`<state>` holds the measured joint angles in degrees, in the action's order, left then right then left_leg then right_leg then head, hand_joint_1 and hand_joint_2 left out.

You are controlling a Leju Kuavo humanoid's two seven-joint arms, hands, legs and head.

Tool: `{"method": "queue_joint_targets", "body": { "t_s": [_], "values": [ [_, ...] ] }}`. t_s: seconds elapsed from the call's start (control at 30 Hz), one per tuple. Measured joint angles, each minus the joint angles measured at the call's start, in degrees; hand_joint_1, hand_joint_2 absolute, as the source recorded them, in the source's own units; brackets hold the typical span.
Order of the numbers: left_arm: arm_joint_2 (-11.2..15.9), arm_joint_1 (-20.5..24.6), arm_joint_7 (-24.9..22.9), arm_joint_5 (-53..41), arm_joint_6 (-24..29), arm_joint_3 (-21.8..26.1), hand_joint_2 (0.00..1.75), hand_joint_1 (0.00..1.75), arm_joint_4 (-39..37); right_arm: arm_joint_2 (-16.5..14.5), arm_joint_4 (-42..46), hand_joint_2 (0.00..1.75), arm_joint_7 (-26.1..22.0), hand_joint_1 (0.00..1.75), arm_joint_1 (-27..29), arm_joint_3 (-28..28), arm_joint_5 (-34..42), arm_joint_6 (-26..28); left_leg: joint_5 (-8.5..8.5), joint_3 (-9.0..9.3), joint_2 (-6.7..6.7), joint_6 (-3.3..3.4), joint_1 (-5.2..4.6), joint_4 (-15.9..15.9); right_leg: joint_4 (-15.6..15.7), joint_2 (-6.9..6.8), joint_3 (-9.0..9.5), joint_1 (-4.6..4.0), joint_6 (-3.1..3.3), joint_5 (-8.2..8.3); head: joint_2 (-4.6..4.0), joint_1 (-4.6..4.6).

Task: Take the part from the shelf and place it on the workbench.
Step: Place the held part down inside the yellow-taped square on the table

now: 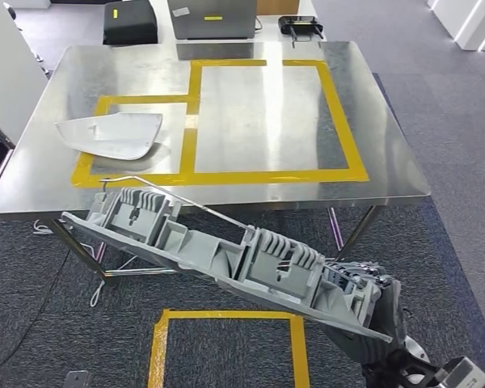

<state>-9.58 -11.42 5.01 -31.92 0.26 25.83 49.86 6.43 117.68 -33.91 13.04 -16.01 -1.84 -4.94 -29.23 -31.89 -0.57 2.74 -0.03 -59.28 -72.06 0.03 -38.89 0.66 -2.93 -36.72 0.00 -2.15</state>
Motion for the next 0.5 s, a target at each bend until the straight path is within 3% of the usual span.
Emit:
{"method": "queue_joint_targets", "body": {
  "t_s": [0.07,0.13,0.23,0.3,0.43,0.47,0.5],
  "values": [
    [-0.04,0.00,0.00,0.01,0.00,0.00,1.75,0.00,-0.01,0.00,0.00,1.75,0.01,1.75,0.00,0.01,0.00,0.00,-1.07,1.34,-0.07,-0.27,-0.04,0.02,6.77,-0.02,1.39,-0.05,0.45,5.75,0.00,-0.01],
    [-0.05,0.09,-0.01,0.01,0.00,0.00,1.75,0.00,-0.01,0.00,-0.02,1.75,0.02,1.75,-0.05,0.00,0.02,0.00,-1.95,2.04,-0.12,-0.83,-0.14,-0.01,11.48,-0.12,2.60,-0.27,0.95,8.73,0.00,0.09],
    [-0.06,0.20,-0.02,0.01,0.00,-0.01,1.75,0.00,-0.02,0.00,-0.02,1.75,0.04,1.75,0.02,0.01,-0.01,0.00,-2.27,2.47,-0.04,-1.87,-0.20,-0.67,12.39,-0.10,3.58,-0.36,1.93,9.13,0.01,0.19],
    [0.01,0.30,0.01,0.01,0.00,-0.01,1.75,0.00,-0.01,0.00,-0.01,1.75,0.04,1.75,-0.02,0.02,-0.02,0.00,-2.51,1.64,0.03,-2.47,-0.14,-3.16,12.90,-0.15,4.64,-0.08,2.46,9.06,0.00,0.34],
    [0.02,0.31,0.05,0.01,-0.01,-0.06,1.75,0.00,0.00,0.00,-0.01,1.75,-0.02,1.75,-0.06,0.03,0.02,0.00,-7.17,-5.59,0.09,-3.43,0.37,-14.31,13.20,-0.18,6.05,0.06,2.90,7.94,0.00,0.74],
    [0.01,0.20,0.04,0.01,-0.01,-0.06,1.75,0.00,0.00,0.00,-0.02,1.75,0.00,1.75,0.00,0.03,0.02,0.00,-7.29,-6.57,0.09,-3.49,0.41,-14.91,13.19,-0.11,6.48,0.06,2.87,7.56,0.00,0.76],
    [0.02,0.12,0.05,0.01,-0.01,-0.05,1.75,0.00,0.00,0.00,-0.02,1.75,0.02,1.75,0.02,0.03,0.02,0.00,-6.17,-6.73,0.09,-3.47,0.41,-13.77,13.19,-0.05,7.02,0.06,2.81,7.16,0.00,0.79]
  ]
}}
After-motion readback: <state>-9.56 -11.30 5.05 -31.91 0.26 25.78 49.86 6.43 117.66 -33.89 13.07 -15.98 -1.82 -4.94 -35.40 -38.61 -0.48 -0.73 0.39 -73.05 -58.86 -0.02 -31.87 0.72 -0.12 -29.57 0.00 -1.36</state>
